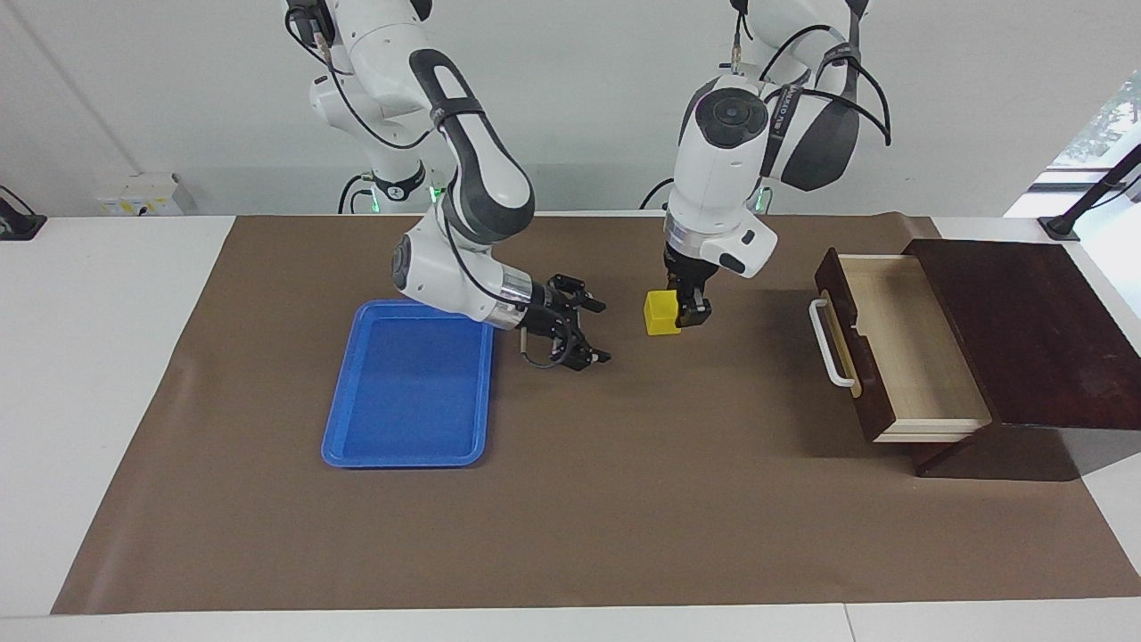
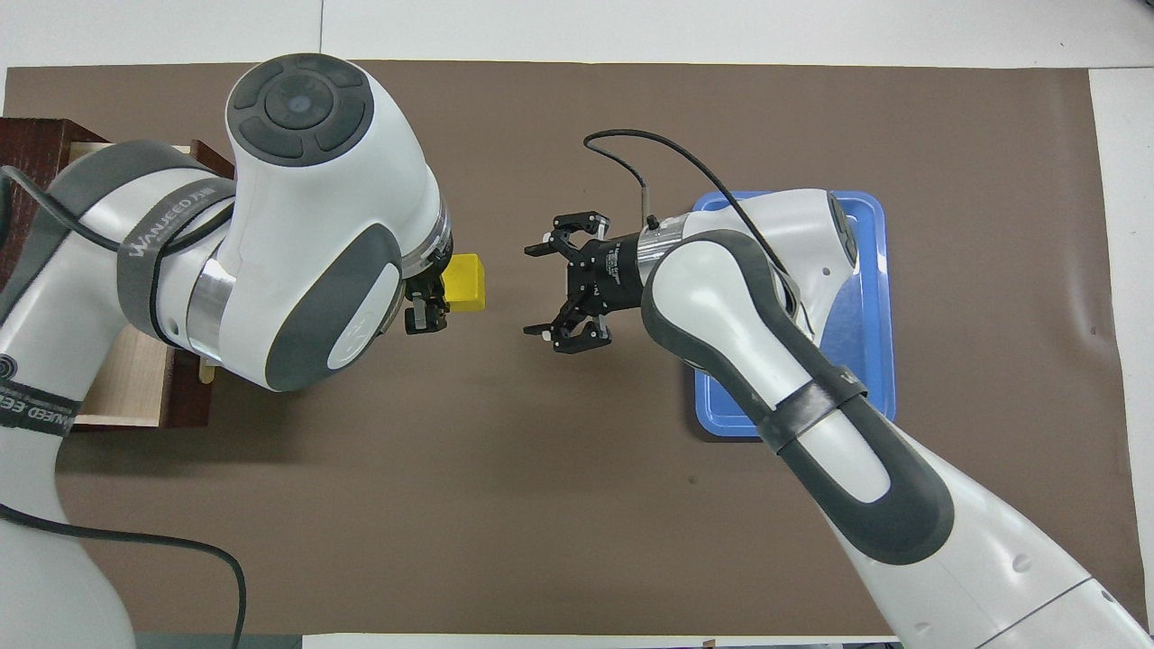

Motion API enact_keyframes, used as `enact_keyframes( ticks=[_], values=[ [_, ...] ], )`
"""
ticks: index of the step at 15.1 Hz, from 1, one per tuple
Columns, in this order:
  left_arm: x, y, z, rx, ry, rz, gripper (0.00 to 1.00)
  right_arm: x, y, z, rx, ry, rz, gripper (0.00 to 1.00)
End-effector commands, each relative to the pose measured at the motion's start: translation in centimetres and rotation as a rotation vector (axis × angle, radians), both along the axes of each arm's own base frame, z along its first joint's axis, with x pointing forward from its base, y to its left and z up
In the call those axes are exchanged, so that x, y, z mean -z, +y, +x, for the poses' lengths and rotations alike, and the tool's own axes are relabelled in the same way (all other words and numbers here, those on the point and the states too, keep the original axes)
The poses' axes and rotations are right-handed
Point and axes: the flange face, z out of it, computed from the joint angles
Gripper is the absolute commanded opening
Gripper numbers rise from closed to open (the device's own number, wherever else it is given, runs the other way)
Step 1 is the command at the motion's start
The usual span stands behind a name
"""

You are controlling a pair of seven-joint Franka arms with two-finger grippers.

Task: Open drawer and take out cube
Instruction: 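Lift the cube with the left gripper while the right gripper reaches toward it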

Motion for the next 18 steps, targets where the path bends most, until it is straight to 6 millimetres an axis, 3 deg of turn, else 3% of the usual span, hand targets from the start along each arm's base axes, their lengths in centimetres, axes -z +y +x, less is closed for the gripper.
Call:
enact_keyframes(
  ticks=[1, 5, 7, 18],
  values=[
    [-0.5, 0.0, 0.4, -0.013, -0.021, 0.001, 0.0, -0.8, 2.2, 1.1, 0.005, -0.006, 0.011, 1.0],
    [-0.5, 0.1, 0.5, -0.013, -0.023, 0.002, 0.0, -0.9, 5.4, -0.9, -0.07, -0.037, -0.032, 1.0],
    [-0.5, 0.2, 0.5, -0.013, -0.023, 0.005, 0.0, -1.1, 5.8, -1.2, -0.081, -0.042, -0.035, 1.0],
    [-0.4, 0.1, 0.5, -0.013, -0.021, 0.01, 0.0, -4.3, 4.7, -2.7, -0.075, -0.044, -0.025, 1.0]
  ],
)
